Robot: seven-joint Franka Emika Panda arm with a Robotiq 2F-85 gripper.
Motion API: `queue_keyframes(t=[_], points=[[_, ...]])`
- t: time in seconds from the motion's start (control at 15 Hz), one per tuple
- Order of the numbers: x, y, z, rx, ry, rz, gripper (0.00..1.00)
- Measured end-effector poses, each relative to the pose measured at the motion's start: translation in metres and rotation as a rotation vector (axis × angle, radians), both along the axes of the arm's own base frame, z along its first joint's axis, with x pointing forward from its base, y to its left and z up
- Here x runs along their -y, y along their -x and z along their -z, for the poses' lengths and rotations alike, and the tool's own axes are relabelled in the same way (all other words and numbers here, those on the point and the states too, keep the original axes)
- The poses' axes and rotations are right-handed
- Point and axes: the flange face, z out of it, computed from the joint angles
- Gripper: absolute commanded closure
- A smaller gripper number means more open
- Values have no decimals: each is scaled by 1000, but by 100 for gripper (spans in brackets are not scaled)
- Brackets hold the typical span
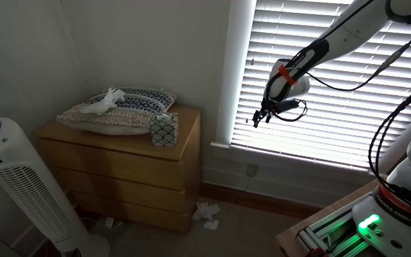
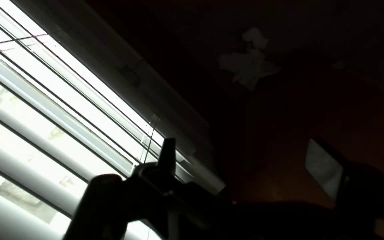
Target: Close the curtain railing
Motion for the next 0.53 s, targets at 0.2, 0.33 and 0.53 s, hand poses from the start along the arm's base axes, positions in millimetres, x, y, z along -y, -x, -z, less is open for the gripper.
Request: queue_keyframes(t=[0.2, 0.33, 0.53], points=[[-8, 27, -18, 6, -21, -133, 0], [-13, 41, -31, 25, -41, -232, 0], [-26, 54, -53, 74, -73, -386, 0]])
